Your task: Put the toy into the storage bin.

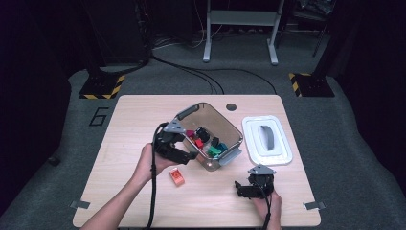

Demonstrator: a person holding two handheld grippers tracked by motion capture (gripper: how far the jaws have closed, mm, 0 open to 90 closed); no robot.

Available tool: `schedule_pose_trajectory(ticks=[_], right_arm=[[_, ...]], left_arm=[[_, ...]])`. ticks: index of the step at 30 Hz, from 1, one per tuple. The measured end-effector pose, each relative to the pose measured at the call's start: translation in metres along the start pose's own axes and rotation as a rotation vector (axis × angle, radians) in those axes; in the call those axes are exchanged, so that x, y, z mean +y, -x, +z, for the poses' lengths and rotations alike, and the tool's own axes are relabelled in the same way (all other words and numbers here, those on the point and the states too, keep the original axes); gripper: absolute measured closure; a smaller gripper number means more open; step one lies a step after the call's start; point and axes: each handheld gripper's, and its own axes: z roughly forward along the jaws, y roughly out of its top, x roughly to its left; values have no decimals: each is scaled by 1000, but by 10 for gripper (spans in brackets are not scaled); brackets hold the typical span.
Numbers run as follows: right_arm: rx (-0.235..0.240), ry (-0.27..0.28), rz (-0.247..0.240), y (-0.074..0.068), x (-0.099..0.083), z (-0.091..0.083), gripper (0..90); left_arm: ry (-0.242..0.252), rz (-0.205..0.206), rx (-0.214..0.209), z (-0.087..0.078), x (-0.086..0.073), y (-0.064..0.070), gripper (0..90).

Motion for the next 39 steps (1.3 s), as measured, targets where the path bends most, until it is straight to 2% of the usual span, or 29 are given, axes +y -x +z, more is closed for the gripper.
schedule_pose_trajectory(ticks=[1,2,3,4,5,7,9,10,12,13,16,18,19,20,23,28,31,34,37,39], right_arm=[[1,-3,-10,1,0,0,48],[1,-3,-10,1,0,0,48],[-1,0,2,0,0,0,48],[-1,1,0,0,0,0,49],[-1,1,0,0,0,0,49],[1,-2,-6,1,0,0,50],[-1,-2,-5,1,0,0,49],[-1,-2,-5,1,0,0,50],[0,-2,-3,0,0,0,50],[0,-2,-4,1,0,0,50],[0,-1,-3,1,0,0,50],[0,-1,-5,1,0,0,50],[0,-1,-5,1,0,0,50],[-1,-1,-5,1,0,0,50],[-1,-1,-4,1,0,0,50],[3,-3,2,1,0,0,51],[3,-3,3,1,0,0,52],[3,-2,3,1,0,0,53],[2,-3,3,1,0,0,53],[2,-3,2,1,0,0,53]], left_arm=[[12,-3,34,-5,-9,-3,179],[12,-3,34,-5,-9,-3,172],[13,-7,52,-7,-16,-5,172],[16,-25,57,-8,-23,-8,173],[-1,-49,80,-5,-35,-14,173],[-11,-81,86,-1,-47,-17,173],[-35,-93,129,6,-61,-19,179],[-43,-113,129,11,-67,-21,179],[-74,-126,159,23,-78,-22,180],[-75,-152,160,31,-83,-22,181],[-106,-157,188,50,-91,-22,180],[-136,-143,215,66,-92,-21,181],[-136,-143,215,66,-92,-21,186],[-160,-140,229,75,-92,-20,186],[-196,-122,235,83,-96,-18,188],[-272,-73,252,78,-109,-12,196],[-291,-81,256,67,-119,-15,203],[-280,-114,233,56,-129,-21,241],[-256,-148,206,53,-133,-28,311],[-256,-143,195,54,-130,-29,320]])
